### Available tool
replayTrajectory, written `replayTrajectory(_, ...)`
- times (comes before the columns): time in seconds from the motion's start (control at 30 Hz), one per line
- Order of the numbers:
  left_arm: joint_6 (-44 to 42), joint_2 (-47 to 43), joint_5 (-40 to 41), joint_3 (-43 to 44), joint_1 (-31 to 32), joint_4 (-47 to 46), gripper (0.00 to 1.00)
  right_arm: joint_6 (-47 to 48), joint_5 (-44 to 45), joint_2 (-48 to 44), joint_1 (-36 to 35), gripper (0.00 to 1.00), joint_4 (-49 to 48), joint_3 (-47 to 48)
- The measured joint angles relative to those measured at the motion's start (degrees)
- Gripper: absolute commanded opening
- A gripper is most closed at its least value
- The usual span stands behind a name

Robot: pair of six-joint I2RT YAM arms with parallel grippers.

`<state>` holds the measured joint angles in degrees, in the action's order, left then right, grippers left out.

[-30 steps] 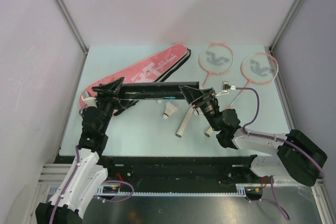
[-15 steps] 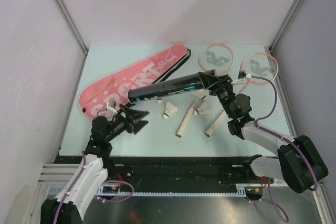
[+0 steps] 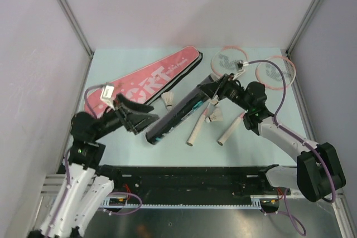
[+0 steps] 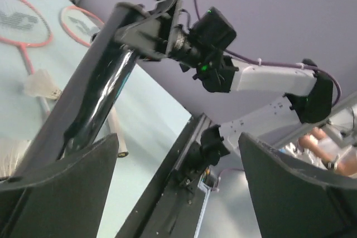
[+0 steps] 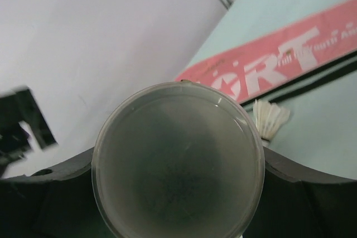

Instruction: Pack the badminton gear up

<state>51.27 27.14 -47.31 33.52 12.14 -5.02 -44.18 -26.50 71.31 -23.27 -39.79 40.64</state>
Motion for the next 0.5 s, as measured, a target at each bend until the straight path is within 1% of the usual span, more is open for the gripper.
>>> replayTrajectory(0.03, -3.7, 2.4, 1.0, 2.9, 1.6, 1.0, 0.97, 1.4, -0.2, -0.2, -0.9, 0.49, 2.1, 0.0)
replayTrajectory(0.07, -7.5, 5.9, 3.6, 6.5, 5.0, 2.8, 0.97, 2.1, -0.2, -0.4, -1.5, 0.50, 3.7, 0.0)
replayTrajectory(0.1, -11.9, 10.4, 7.4, 10.4, 10.2, 5.1, 0.98, 2.8, 0.2, -0.5, -2.3, 0.50, 5.3, 0.0)
replayTrajectory(0.17, -19.7, 18.2, 13.3, 15.8, 17.8, 8.4, 0.99, 3.3, 1.4, -1.0, -3.9, 0.51, 8.1, 0.0)
replayTrajectory(0.23, -27.7, 24.8, 20.3, 19.0, 23.5, 11.2, 1.00, 3.1, 2.9, -1.6, -5.0, 0.51, 9.4, 0.0)
replayTrajectory(0.33, -36.7, 30.0, 26.4, 19.1, 26.1, 16.4, 1.00, 2.7, 4.7, -2.7, -6.4, 0.52, 11.6, 0.0)
replayTrajectory(0.43, -42.6, 31.6, 32.0, 19.1, 27.8, 19.3, 1.00, 2.1, 6.8, -3.3, -7.5, 0.53, 13.2, 0.0)
replayTrajectory(0.5, -45.9, 32.4, 36.2, 19.1, 30.6, 19.6, 1.00, 1.7, 8.6, -3.6, -8.4, 0.53, 13.9, 0.0)
